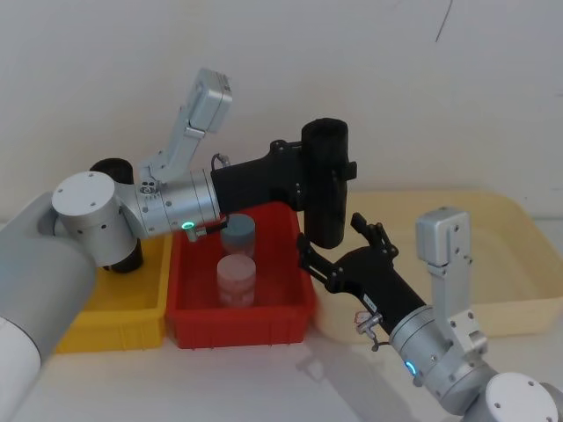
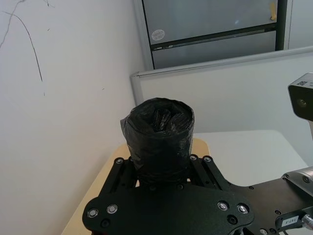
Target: Pick up the garbage bag with the one hand and transfer it to the other hand.
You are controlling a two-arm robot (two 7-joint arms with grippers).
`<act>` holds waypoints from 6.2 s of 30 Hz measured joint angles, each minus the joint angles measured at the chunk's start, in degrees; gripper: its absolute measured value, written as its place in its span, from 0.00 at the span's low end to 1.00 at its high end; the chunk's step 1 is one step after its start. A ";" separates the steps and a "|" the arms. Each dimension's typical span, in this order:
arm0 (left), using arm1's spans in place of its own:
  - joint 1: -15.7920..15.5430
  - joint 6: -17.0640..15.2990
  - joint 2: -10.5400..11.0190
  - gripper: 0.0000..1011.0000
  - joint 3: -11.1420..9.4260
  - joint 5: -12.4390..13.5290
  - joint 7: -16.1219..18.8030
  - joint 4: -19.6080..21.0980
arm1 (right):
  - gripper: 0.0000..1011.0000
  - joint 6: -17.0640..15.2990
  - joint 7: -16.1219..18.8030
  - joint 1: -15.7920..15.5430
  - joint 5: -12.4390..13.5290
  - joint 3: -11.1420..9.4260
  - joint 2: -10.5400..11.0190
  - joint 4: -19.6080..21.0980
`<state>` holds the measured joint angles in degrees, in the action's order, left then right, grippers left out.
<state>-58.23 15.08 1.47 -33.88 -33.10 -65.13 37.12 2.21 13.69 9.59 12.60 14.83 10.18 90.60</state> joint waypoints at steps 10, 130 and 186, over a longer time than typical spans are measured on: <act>0.00 0.00 0.00 0.38 0.00 0.00 0.00 0.00 | 0.99 0.12 -0.20 1.24 -0.38 0.30 -0.69 -1.12; 4.36 -1.84 4.18 0.99 0.41 0.85 6.13 8.94 | 0.99 -6.86 -8.44 1.62 -5.31 -9.17 -3.21 3.02; 34.13 -9.87 22.04 0.99 12.29 1.16 35.22 45.14 | 0.99 -17.73 3.10 1.78 -2.39 5.10 0.58 8.90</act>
<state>-24.09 5.22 23.52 -21.59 -31.93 -29.91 82.26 -15.52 16.79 11.37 10.20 19.93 10.77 99.50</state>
